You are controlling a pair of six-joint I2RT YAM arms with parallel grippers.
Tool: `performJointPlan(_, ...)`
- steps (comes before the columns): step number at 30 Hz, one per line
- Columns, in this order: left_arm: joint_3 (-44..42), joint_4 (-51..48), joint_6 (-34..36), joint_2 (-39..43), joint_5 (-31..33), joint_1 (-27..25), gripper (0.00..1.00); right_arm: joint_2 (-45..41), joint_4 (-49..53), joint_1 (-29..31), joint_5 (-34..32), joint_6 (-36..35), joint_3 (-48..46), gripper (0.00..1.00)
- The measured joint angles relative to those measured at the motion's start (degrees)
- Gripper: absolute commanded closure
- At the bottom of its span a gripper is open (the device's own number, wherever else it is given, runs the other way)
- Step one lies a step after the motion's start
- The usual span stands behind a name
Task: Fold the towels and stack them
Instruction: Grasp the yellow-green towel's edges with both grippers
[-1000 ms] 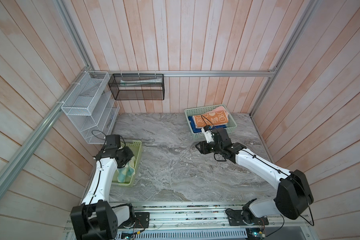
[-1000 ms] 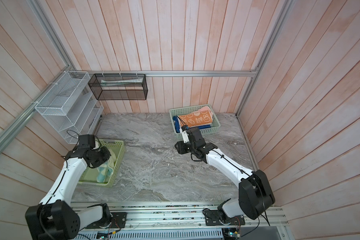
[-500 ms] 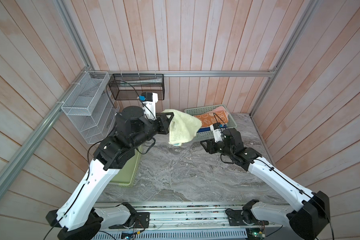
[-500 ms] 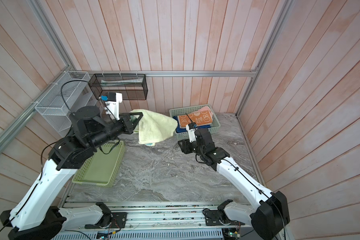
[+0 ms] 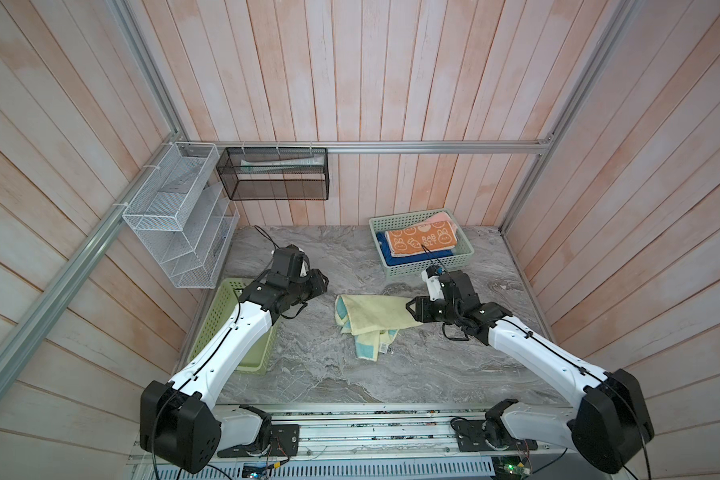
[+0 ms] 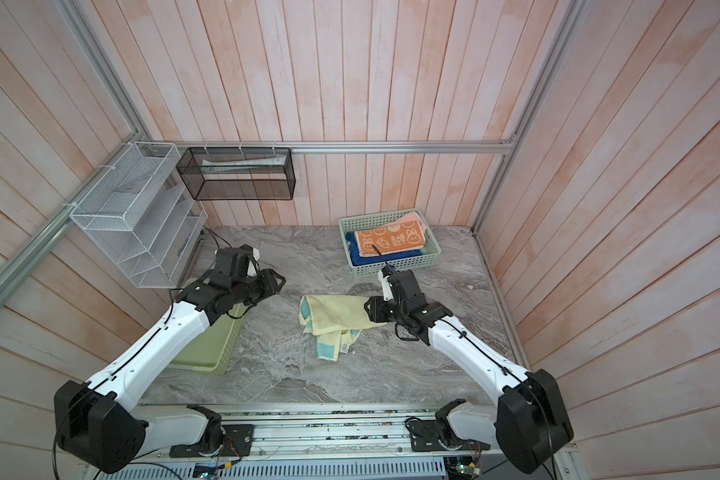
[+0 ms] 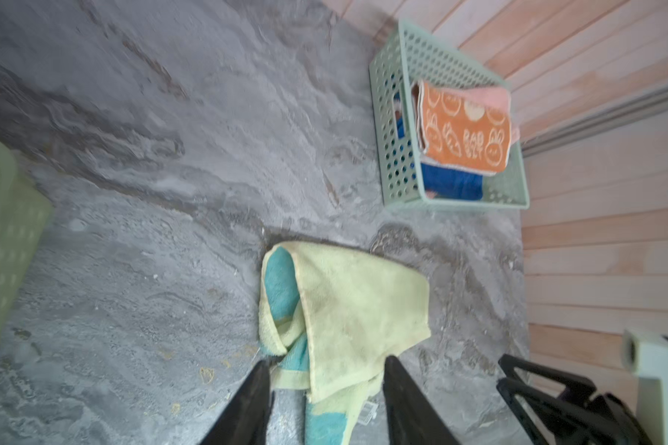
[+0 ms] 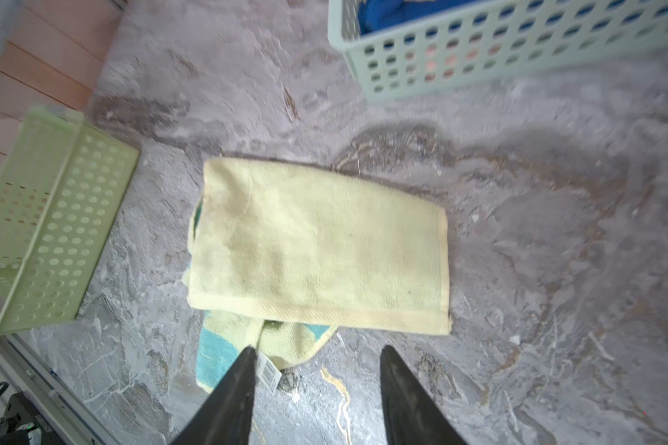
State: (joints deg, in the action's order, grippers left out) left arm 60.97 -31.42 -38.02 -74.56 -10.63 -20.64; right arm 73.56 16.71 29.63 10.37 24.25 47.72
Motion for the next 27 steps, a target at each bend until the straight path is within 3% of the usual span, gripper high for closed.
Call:
performJointPlan(5, -10.21, 5.11, -2.73, -1.09, -6.08, -3.17, 0.56, 7.10, 0.37, -0.04, 1.95, 0.70, -0.52, 0.46)
performJointPlan(11, -15.08, 14.49, -6.21, -10.01, -12.76, -9.05, 0.62, 13.29, 1.42, -2.75, 2.16, 0.70, -0.52, 0.45)
performJointPlan(17, -17.18, 24.68, -11.15, -15.72, -16.81, -9.53, 0.62, 15.54, 0.72, -9.73, 4.11, 1.03, -0.55, 0.45)
performJointPlan(24, -17.18, 29.57, -12.70, -17.05, -17.66, -9.53, 0.62, 19.50, -1.46, -10.91, 5.22, 0.46, 0.37, 0.45)
performJointPlan(27, -17.18, 29.94, -12.81, -17.05, -17.66, -9.53, 0.71, 21.51, -2.97, -10.93, 6.43, 0.09, 1.79, 0.50)
